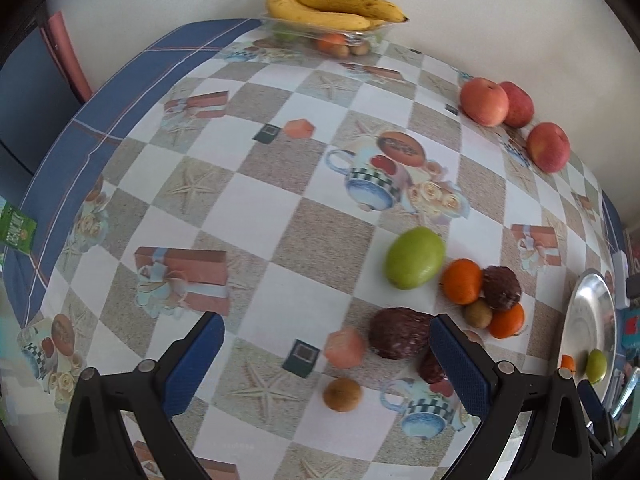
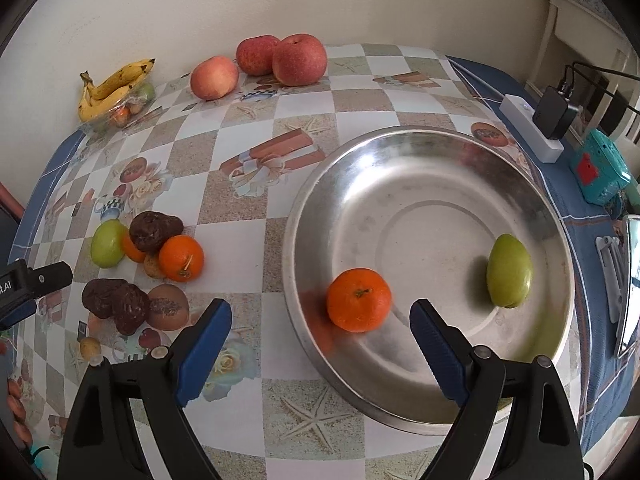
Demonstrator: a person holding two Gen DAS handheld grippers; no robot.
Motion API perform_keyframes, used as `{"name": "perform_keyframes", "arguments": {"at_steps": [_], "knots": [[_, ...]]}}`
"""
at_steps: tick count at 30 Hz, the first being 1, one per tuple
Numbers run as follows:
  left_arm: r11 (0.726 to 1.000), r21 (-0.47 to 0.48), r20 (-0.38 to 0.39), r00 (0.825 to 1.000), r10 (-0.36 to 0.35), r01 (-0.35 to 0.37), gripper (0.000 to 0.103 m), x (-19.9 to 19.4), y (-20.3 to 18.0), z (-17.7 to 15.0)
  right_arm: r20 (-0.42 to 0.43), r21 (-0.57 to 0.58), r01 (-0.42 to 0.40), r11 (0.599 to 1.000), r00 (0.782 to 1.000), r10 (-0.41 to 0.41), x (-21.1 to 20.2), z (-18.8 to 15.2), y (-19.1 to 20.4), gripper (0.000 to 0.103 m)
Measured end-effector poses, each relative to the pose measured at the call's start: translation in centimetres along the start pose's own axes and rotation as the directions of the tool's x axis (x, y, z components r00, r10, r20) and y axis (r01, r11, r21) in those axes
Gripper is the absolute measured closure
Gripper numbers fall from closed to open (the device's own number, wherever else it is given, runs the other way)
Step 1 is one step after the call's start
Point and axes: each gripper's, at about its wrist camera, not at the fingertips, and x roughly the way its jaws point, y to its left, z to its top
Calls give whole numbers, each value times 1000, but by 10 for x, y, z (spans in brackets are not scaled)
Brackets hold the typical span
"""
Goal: Organize fruits
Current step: 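Grasp a dark red date with the left tool while the right tool grasps another date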
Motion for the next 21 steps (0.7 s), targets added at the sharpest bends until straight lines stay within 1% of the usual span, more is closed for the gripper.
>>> {"name": "perform_keyframes", "arguments": {"at_steps": [5, 8, 11, 15, 18, 19, 21], "knots": [[999, -49, 22, 1000, 9, -8, 0, 0, 24, 6, 3, -13, -99, 995, 995, 99, -3, 0, 20, 12], [998, -63, 32, 999, 7, -4, 0, 0, 32, 10, 15, -47, -134, 990, 991, 134, -8, 1, 39, 12], [999, -50, 35, 999, -11, 13, 0, 0, 31, 12, 24, -91, -145, 985, 989, 148, -11, 1, 57, 12], [999, -17, 42, 998, -37, 38, 0, 0, 24, 13, 2, -103, -195, 975, 981, 196, -9, 1, 77, 12], [999, 16, 26, 998, -51, 51, 0, 6, 15, 13, -5, -117, -209, 971, 978, 210, -7, 2, 91, 12], [997, 32, 12, 998, -66, 66, 0, 8, 12, 13, -8, -127, -213, 969, 977, 213, -6, 2, 96, 12], [992, 46, -45, 992, -117, 119, 0, 15, 6, 11, -19, -144, -218, 965, 976, 217, -3, 1, 104, 12]]}}
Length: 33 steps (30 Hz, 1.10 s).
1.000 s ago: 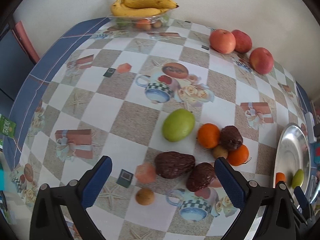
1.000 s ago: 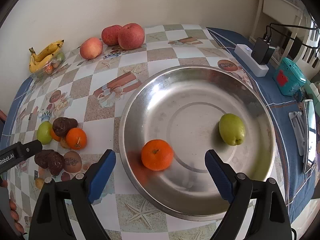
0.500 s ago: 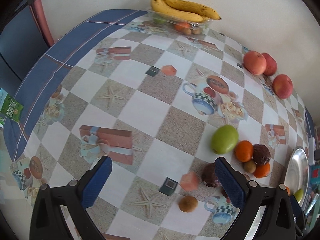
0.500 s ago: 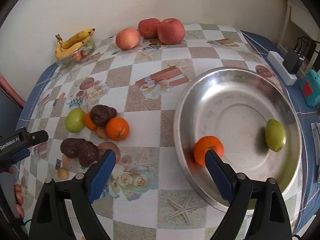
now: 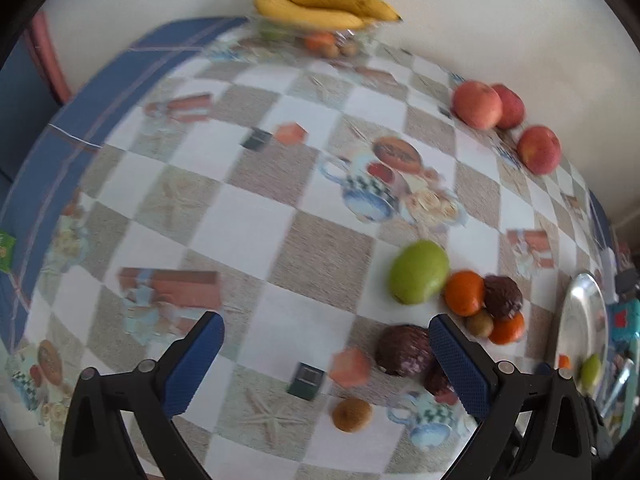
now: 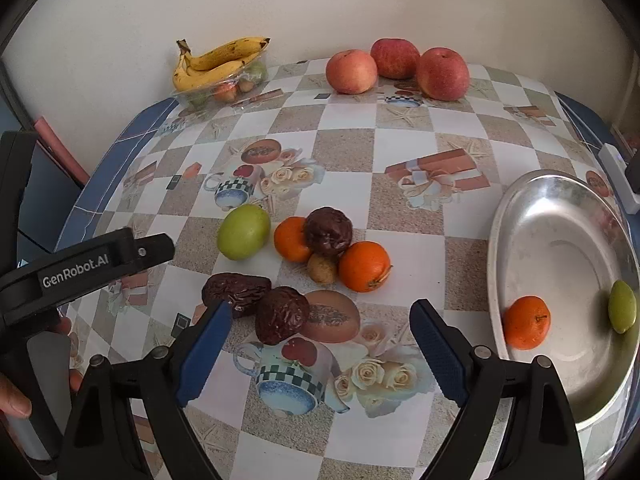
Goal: Organize fruits
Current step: 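Grasp a dark red date with the left tool while the right tool grasps another date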
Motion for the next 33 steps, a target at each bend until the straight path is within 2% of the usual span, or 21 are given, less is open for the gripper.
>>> {"name": "perform_keyframes", "arguments": {"at_steps": [3, 6, 8, 10, 11, 13, 15, 16, 19, 21, 24, 26, 33], "knots": [[997, -15, -51, 995, -81, 80, 0, 6, -6, -2, -24, -27, -1, 1000, 1000, 1, 9, 0, 9, 13], [997, 3, -55, 996, -76, 77, 1, 9, -13, -4, -54, -39, -4, 999, 999, 2, 19, -1, 12, 18], [997, 4, -74, 994, -81, 82, 6, 15, -15, -4, -71, -41, 0, 999, 997, -3, 25, -3, 12, 18], [993, -15, -115, 986, -118, 117, 22, 25, -16, -5, -86, -39, -3, 999, 996, 0, 30, -4, 12, 18], [990, -34, -138, 981, -138, 135, 25, 30, -15, -6, -93, -38, -5, 999, 996, 2, 32, -4, 13, 19], [985, -68, -169, 972, -167, 157, 33, 37, -14, -8, -104, -40, -13, 999, 995, 8, 37, -4, 14, 38], [987, -59, -157, 975, -158, 151, 38, 36, -16, -7, -115, -41, -13, 999, 993, 9, 42, -4, 15, 43], [985, -57, -155, 973, -169, 162, 46, 35, -17, -7, -120, -43, -14, 999, 993, 8, 43, -5, 16, 43], [976, -71, -170, 961, -217, 208, 59, 36, -19, -8, -123, -41, -18, 999, 992, 13, 46, -5, 16, 49], [977, -56, -170, 963, -211, 204, 59, 36, -22, -7, -121, -34, -22, 999, 993, 18, 48, -4, 16, 56], [978, -51, -167, 964, -208, 202, 59, 37, -23, -8, -126, -26, -32, 999, 992, 29, 50, -4, 16, 58], [978, -52, -164, 965, -206, 200, 60, 36, -23, -8, -130, -24, -37, 999, 991, 33, 51, -4, 16, 63], [986, -54, -123, 979, -164, 159, 61, 25, -15, -11, -105, -1, -51, 999, 993, 51, 39, -2, 9, 63]]}}
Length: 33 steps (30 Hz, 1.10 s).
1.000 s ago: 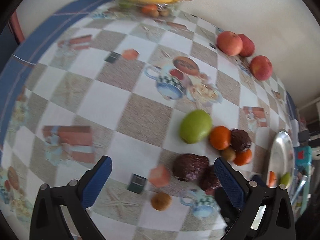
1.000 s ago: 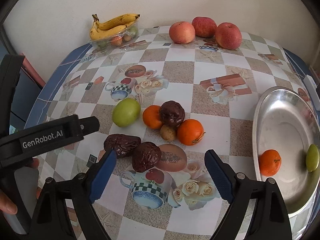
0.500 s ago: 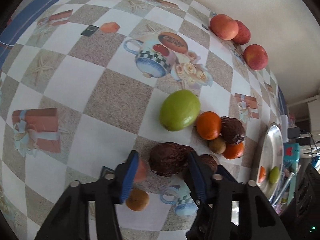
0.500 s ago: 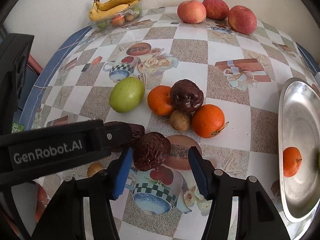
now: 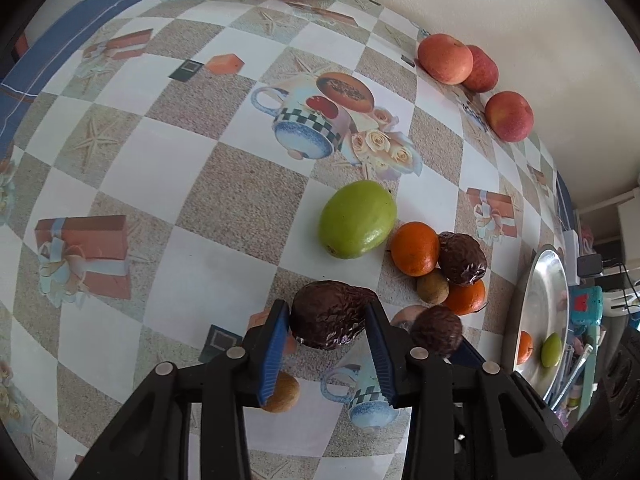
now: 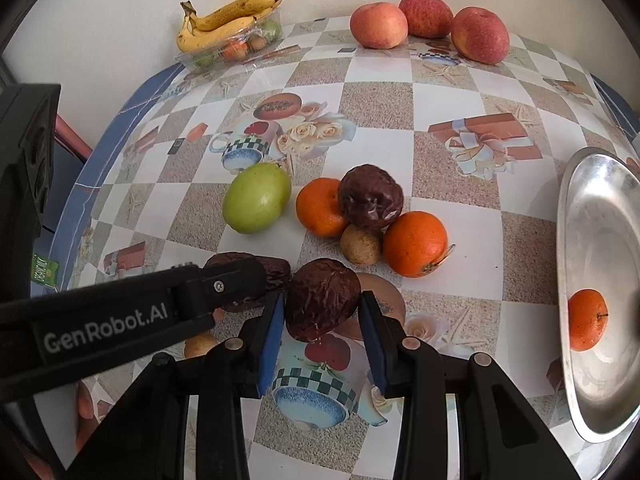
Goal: Organize fruits
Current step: 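Carry the date with the left tool while the right tool carries its date over the bowl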
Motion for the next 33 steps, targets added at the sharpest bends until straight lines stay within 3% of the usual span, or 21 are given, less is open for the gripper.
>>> {"name": "perform_keyframes", "arguments": {"at_steps": [11, 19, 27, 33], "knots": [[999, -24, 83, 996, -23, 26, 61, -25, -3, -5, 71, 45, -16, 999, 997, 12, -33, -3, -23, 64], [1000, -1, 111, 994, -20, 21, 61, -28, -23, -12, 123, 89, 23, 996, 992, -34, -56, -6, -49, 64], [995, 97, 128, 991, -47, 35, 62, -29, -58, -25, 184, 239, 50, 970, 978, -96, -81, -9, -100, 64], [974, 213, 99, 990, -99, 76, 61, -20, -100, -43, 202, 335, 69, 940, 969, -143, -94, -15, -137, 64]]}}
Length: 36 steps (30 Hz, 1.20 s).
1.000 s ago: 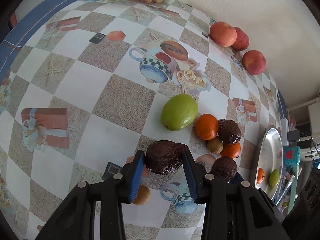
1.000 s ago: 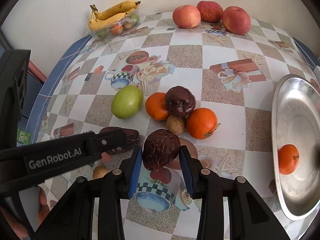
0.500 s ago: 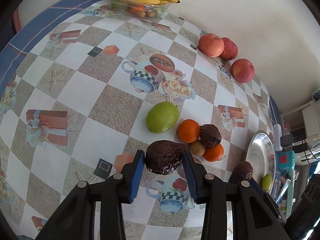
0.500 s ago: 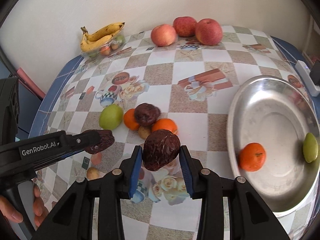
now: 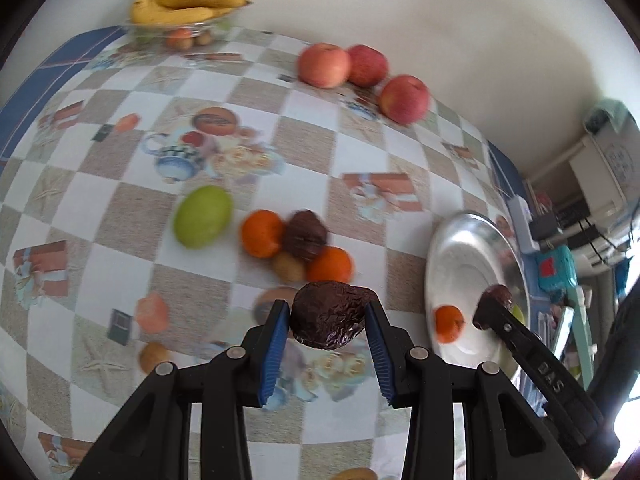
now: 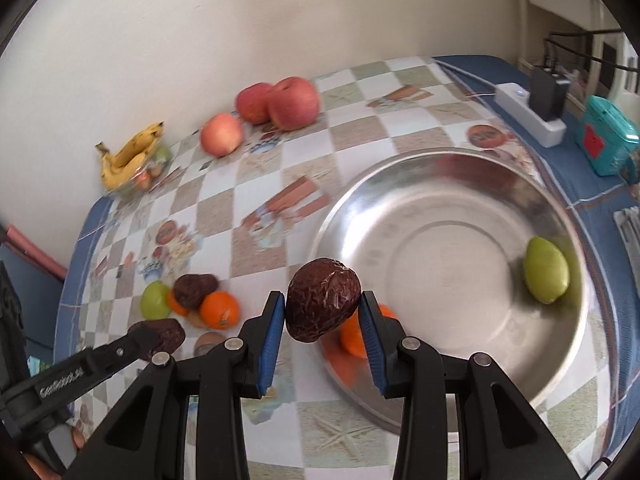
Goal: Organize fruits
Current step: 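Carry the date with the left tool while the right tool carries its date over the bowl, then open the left tool over the bowl while the right tool releases its date into it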
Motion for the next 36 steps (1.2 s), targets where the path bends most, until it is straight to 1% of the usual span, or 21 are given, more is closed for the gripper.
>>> {"name": "perform_keyframes", "arguments": {"at_steps": [3, 7, 12, 13, 16, 21, 24, 27, 32, 36], "knots": [[996, 87, -12, 1000, -8, 9, 61, 9, -26, -8, -4, 35, 43, 998, 999, -42, 0, 1, -17, 64], [978, 207, 0, 1000, -15, 15, 61, 18, -61, -19, -16, 91, 71, 993, 997, -70, 2, 1, -39, 63], [962, 267, 28, 997, -66, 56, 61, 27, -91, -20, -19, 112, 110, 988, 994, -109, -1, 1, -52, 63], [959, 278, 34, 997, -68, 56, 62, 29, -95, -19, -19, 113, 117, 987, 993, -116, -1, 1, -54, 63], [947, 322, 60, 997, -45, 23, 61, 36, -105, -18, -23, 123, 130, 984, 991, -128, -1, 1, -60, 63], [947, 319, 61, 996, -64, 42, 60, 43, -107, -14, -40, 150, 135, 979, 991, -130, 2, 0, -70, 63], [945, 322, 48, 997, -65, 47, 59, 46, -108, -13, -45, 166, 135, 977, 991, -129, 3, 0, -75, 63], [944, 327, 43, 997, -59, 42, 57, 47, -109, -15, -48, 177, 135, 975, 991, -129, 3, 0, -78, 63], [942, 333, 41, 997, -59, 42, 57, 46, -109, -16, -50, 191, 140, 972, 990, -132, 2, 0, -81, 62], [942, 334, 41, 998, -41, 25, 55, 46, -106, -15, -59, 205, 143, 968, 989, -134, 3, -1, -83, 62]]}}
